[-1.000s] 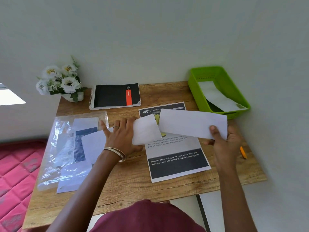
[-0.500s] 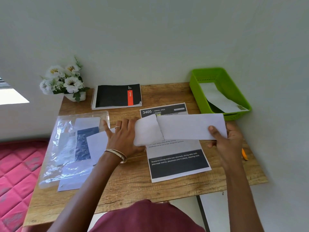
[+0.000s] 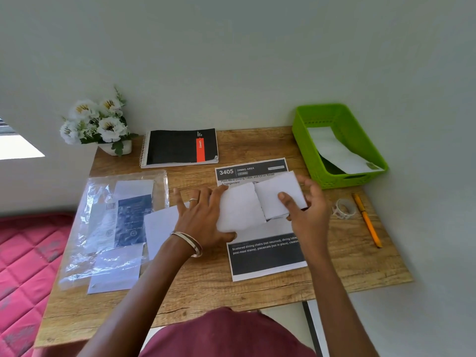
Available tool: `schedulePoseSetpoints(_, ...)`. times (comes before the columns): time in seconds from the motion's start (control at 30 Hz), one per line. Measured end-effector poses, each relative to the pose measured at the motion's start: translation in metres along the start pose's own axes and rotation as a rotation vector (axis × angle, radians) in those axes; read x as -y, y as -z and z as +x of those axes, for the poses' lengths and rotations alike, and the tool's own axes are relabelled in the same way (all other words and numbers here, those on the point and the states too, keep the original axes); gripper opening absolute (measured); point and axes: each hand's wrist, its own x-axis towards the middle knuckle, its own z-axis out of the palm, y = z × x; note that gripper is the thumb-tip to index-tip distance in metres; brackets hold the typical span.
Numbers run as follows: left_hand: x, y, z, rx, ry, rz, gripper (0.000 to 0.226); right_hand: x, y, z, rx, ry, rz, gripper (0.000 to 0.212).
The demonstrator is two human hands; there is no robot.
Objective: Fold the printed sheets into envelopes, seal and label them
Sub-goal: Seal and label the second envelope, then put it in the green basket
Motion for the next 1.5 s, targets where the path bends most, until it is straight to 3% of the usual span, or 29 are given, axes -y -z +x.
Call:
schedulePoseSetpoints(0.2, -0.002, -0.002, 0.002, -0.002, -0.002, -0.002, 0.102, -0.005, -0.017, -0.010, 0.159, 0.039, -0.164, 0.030)
schedulePoseSetpoints(0.33, -0.003, -0.004, 0.004, 0.017, -0.013, 0.019, 0.103, -0.010, -0.023, -0.015, 0.287, 0.094, -0.284, 0.042)
schedulePoseSetpoints(0.43, -0.005, -0.004, 0.004, 0.033, -0.026, 0.027, 0.103, -0.013, -0.027, -0.018, 0.342, 0.025, -0.348, 0.035)
schedulePoseSetpoints(0.6, -0.009, -0.002, 0.004, 0.037, -0.045, 0.049, 0.103, -0.016, -0.025, -0.008, 0.531, -0.193, -0.255, 0.052)
schedulePoseSetpoints(0.77, -0.010, -0.005, 0.003, 0.039, -0.052, 0.048, 0.102, -0.016, -0.018, 0.002, 0.714, -0.198, -0.241, 0.057)
schedulePoseSetpoints(0.87, -0.011, -0.004, 0.002, 0.049, -0.037, 0.063, 0.105, -0.009, -0.014, 0.006, 0.644, -0.206, -0.132, 0.057)
schedulePoseSetpoints(1.03, -0.010, -0.001, 0.002, 0.064, 0.012, 0.072, 0.113, -0.006, -0.005, 0.000, 0.314, -0.209, 0.138, 0.031)
schedulePoseSetpoints(1.1, -0.011, -0.002, 0.002, 0.067, 0.005, 0.072, 0.114, -0.010, -0.008, -0.001, 0.343, -0.155, 0.027, 0.033)
schedulePoseSetpoints(1.23, -0.018, -0.003, 0.002, 0.057, -0.033, 0.076, 0.112, -0.010, -0.016, -0.001, 0.485, -0.169, -0.091, 0.058)
schedulePoseSetpoints(1.5, -0.020, 0.002, 0.002, 0.063, -0.049, 0.073, 0.111, 0.002, -0.008, 0.009, 0.709, -0.263, -0.025, 0.037)
